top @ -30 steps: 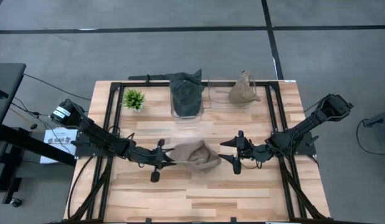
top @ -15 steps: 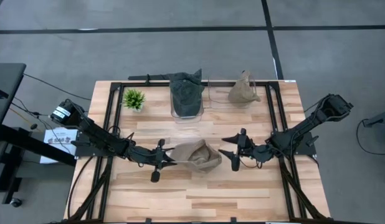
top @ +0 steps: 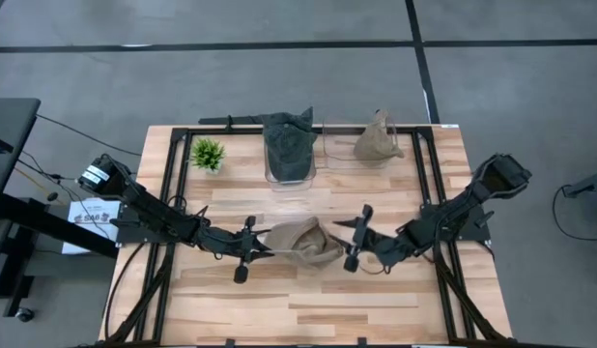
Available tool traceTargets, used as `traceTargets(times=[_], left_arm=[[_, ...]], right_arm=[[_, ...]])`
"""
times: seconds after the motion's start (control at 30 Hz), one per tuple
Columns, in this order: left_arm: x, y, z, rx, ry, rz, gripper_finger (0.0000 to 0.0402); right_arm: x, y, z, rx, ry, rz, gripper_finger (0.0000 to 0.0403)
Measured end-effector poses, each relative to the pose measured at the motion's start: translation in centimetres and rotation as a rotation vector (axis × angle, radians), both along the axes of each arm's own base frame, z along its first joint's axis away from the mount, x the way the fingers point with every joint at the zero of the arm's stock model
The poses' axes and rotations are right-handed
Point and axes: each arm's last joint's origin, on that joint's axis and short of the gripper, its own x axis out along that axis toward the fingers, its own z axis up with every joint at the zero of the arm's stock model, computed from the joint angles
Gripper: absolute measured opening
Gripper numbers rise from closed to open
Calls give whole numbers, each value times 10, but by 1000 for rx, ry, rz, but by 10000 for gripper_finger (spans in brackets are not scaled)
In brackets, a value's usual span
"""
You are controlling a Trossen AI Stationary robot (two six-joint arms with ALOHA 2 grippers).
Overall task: Pick & Place hat
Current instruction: Put the brown cap into the right transparent bin
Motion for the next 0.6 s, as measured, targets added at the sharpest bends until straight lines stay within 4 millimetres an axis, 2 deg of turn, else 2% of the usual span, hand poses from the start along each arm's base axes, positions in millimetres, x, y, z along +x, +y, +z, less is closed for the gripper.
traceTargets(times=[0.17, 0.27, 0.43, 0.6], left_arm=[[0, 0, 0, -3, 0, 1, 21], [0, 0, 0, -5, -2, 1, 19], [0, 0, 1, -32, -2, 0, 19], [1, -3, 5, -71, -35, -69, 19]], right_arm=[[22, 15, -1, -105, 44, 24, 134], [37, 17, -1, -163, 46, -59, 112], [58, 9, 1, -260, 43, -262, 83], [76, -5, 6, -287, 46, -358, 65]])
